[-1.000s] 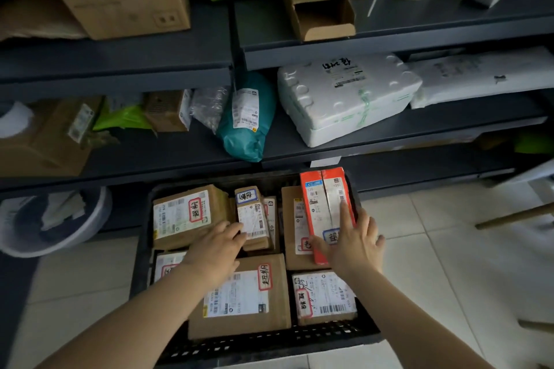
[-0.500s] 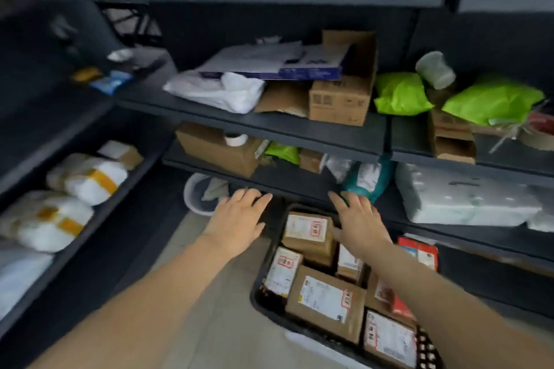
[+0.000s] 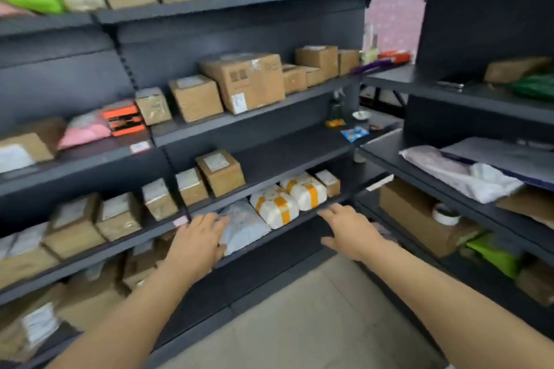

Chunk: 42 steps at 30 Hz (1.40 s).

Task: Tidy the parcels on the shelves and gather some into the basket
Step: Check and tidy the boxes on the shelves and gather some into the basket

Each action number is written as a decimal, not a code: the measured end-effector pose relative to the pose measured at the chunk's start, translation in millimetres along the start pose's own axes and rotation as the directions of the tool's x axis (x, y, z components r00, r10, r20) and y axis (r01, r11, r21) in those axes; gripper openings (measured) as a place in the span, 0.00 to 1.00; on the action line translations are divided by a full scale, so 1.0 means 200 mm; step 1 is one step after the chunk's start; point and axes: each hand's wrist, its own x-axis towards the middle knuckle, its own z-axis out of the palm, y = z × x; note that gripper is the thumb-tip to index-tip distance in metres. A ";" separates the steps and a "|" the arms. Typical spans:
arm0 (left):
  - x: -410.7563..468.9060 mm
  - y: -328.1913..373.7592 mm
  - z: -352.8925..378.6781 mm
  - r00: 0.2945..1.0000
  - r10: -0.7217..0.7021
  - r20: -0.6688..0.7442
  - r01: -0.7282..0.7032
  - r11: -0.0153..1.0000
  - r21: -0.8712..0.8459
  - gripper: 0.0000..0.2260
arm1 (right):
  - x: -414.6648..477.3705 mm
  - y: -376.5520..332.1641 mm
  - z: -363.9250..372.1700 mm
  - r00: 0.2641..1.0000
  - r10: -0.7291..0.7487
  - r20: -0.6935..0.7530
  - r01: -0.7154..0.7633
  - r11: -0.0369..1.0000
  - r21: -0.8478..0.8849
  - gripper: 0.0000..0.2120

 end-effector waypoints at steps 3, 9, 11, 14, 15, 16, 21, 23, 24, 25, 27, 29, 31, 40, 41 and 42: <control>-0.13 -0.39 0.01 0.995 -0.098 -0.030 0.098 0.995 -0.002 0.27 | 0.17 -0.37 -0.03 0.997 -0.068 -0.029 0.068 0.998 -0.003 0.27; -0.32 -0.97 0.14 0.983 -0.182 0.017 0.182 0.983 0.028 0.26 | 0.48 -1.00 0.05 0.988 -0.152 -0.001 0.152 0.988 -0.001 0.29; -0.34 -1.11 0.20 0.980 -0.196 0.028 0.195 0.980 0.034 0.26 | 0.56 -1.15 0.11 0.986 -0.166 0.014 0.166 0.986 0.011 0.28; -0.37 -1.26 0.30 0.984 -0.168 0.065 0.168 0.986 -0.001 0.25 | 0.65 -1.29 0.23 0.981 -0.180 0.067 0.179 0.984 0.029 0.28; -0.37 -1.30 0.35 0.986 -0.151 0.070 0.153 0.988 -0.013 0.24 | 0.68 -1.32 0.27 0.979 -0.186 0.087 0.183 0.982 0.036 0.28; -0.37 -1.33 0.40 0.985 -0.151 0.080 0.152 0.988 -0.002 0.24 | 0.72 -1.35 0.32 0.976 -0.190 0.107 0.186 0.981 0.047 0.29; -0.35 -1.35 0.69 0.979 -0.163 0.126 0.174 0.982 -0.080 0.23 | 0.89 -1.40 0.56 0.959 -0.209 0.192 0.195 0.977 0.087 0.30; -0.32 -1.32 0.77 0.956 -0.182 0.229 0.215 0.968 -0.131 0.22 | 0.97 -1.39 0.67 0.950 -0.212 0.231 0.191 0.975 0.112 0.30; -0.30 -1.31 0.84 0.949 -0.193 0.248 0.226 0.968 -0.110 0.22 | 1.01 -1.38 0.73 0.944 -0.211 0.255 0.181 0.974 0.135 0.31; -0.27 -1.30 0.90 0.943 -0.204 0.265 0.238 0.966 -0.101 0.23 | 1.05 -1.37 0.79 0.937 -0.209 0.279 0.169 0.972 0.163 0.31; -0.20 -1.30 1.01 0.929 -0.213 0.303 0.257 0.959 -0.115 0.24 | 1.15 -1.34 0.89 0.923 -0.214 0.319 0.150 0.965 0.214 0.33; -0.13 -1.32 1.13 0.915 -0.228 0.333 0.284 0.950 -0.131 0.25 | 1.25 -1.33 1.01 0.913 -0.213 0.346 0.133 0.961 0.241 0.34; -0.05 -1.34 1.26 0.917 -0.234 0.323 0.287 0.950 -0.126 0.24 | 1.34 -1.32 1.14 0.912 -0.209 0.354 0.120 0.959 0.257 0.34; 0.23 -1.53 1.99 0.904 -0.295 0.308 0.332 0.940 -0.074 0.25 | 1.82 -1.42 1.80 0.958 -0.233 0.169 0.144 0.896 0.420 0.34; 0.26 -1.55 2.08 0.905 -0.301 0.299 0.335 0.940 -0.068 0.25 | 1.87 -1.44 1.89 0.962 -0.235 0.138 0.151 0.882 0.447 0.35; 0.28 -1.57 2.16 0.905 -0.318 0.284 0.351 0.934 -0.072 0.26 | 1.93 -1.46 1.96 0.964 -0.241 0.113 0.162 0.867 0.471 0.37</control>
